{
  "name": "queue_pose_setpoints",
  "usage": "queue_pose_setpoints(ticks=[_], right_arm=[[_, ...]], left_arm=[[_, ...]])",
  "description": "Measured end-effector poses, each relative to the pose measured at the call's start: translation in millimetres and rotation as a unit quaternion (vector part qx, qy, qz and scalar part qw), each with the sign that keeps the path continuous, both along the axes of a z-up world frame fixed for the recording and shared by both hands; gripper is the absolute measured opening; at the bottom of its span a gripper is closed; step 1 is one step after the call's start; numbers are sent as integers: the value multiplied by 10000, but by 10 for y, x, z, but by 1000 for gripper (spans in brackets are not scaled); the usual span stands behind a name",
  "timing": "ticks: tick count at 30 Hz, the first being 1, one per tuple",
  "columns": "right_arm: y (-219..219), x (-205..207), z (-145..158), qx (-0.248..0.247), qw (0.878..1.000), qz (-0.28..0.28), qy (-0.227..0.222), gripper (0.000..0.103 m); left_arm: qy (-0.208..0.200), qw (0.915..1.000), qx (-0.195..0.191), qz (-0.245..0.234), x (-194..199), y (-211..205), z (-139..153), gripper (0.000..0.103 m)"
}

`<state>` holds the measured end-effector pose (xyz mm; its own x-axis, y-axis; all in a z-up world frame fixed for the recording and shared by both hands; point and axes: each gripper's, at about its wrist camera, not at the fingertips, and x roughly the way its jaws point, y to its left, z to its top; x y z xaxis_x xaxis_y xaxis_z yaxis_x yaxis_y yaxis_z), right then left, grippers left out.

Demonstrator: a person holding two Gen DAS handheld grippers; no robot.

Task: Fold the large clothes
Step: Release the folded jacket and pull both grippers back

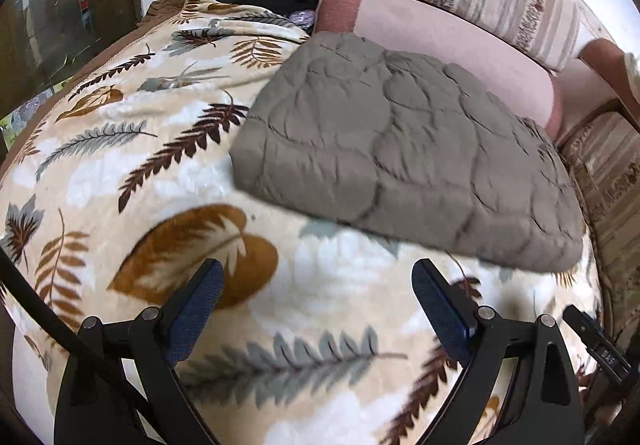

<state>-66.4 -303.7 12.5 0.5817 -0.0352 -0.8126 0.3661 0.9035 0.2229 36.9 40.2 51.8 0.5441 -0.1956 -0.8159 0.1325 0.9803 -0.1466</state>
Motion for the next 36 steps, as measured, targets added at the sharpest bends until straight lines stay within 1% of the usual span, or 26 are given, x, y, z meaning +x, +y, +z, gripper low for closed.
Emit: queue_pose_setpoints(ticks=[4, 7, 14, 16, 24, 36], right_arm=[[145, -103, 27, -24, 10000, 75, -24, 98], [216, -161, 46, 2, 9999, 99, -27, 98], [345, -254, 127, -239, 9996, 147, -66, 98], [356, -267, 131, -272, 9995, 152, -57, 98], [354, -279, 99, -249, 9996, 132, -11, 98], [273, -178, -81, -127, 9997, 108, 188, 98]], left_arm=[[-11, 9998, 77, -172, -204, -77, 38, 95], [-118, 9994, 192, -270, -326, -131, 93, 95], [-584, 9955, 583, -460, -543, -241, 238, 95], [-647, 9945, 655, -506, -567, -267, 245, 95], [-539, 9950, 681, -490, -529, -260, 174, 95], [-327, 9957, 756, -428, -393, -281, 7, 95]])
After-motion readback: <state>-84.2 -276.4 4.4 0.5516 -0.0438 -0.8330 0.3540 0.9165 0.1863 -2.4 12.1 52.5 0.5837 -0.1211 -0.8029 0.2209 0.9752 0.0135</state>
